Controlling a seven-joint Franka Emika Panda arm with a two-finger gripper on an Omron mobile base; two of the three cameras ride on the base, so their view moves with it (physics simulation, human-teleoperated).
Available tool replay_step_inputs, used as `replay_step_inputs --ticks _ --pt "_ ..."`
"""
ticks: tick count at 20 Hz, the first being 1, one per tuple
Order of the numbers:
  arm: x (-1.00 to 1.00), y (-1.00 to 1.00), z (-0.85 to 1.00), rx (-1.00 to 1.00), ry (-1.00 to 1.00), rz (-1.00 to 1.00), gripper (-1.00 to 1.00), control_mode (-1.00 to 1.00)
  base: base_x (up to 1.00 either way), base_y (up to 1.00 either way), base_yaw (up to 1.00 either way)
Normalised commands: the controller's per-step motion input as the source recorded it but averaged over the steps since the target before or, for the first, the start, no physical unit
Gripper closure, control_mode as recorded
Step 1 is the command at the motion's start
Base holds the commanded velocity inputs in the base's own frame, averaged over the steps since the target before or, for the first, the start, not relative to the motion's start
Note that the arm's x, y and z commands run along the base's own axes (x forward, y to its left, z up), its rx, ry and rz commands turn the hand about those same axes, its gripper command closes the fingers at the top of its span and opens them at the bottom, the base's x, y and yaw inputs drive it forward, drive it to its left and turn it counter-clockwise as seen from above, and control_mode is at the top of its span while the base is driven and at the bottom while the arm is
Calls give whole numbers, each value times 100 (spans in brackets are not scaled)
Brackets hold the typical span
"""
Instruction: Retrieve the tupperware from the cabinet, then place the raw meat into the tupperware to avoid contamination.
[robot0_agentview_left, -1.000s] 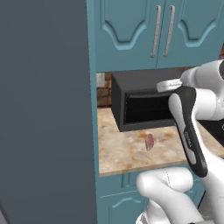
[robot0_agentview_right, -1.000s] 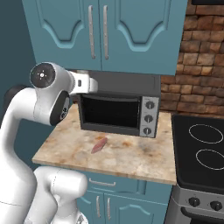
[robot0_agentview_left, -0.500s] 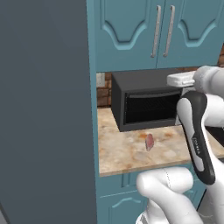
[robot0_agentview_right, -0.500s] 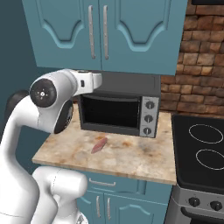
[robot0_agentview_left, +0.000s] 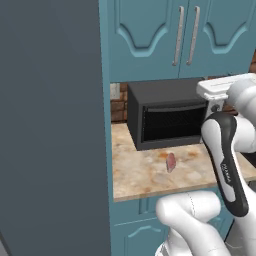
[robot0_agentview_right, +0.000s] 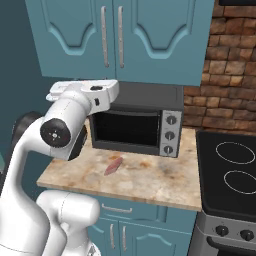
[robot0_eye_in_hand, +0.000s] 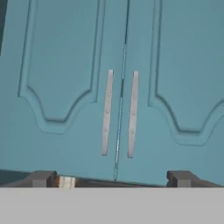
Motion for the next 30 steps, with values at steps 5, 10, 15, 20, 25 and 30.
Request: replay_step_inputs --ticks 5,10,15,20,25,30 --pt "0 -8 35 0 -11 -1 -100 -100 0 0 0" --pt "0 -10 35 0 -2 0 -100 -100 0 0 0" --pt "1 -11 20 0 0 0 -100 -100 0 0 0" --pt "13 -8 5 0 0 0 -100 -100 0 0 0" --pt "26 -2 -5 0 -1 0 -100 -100 0 0 0" --pt "35 0 -13 0 -5 0 -100 -100 0 0 0"
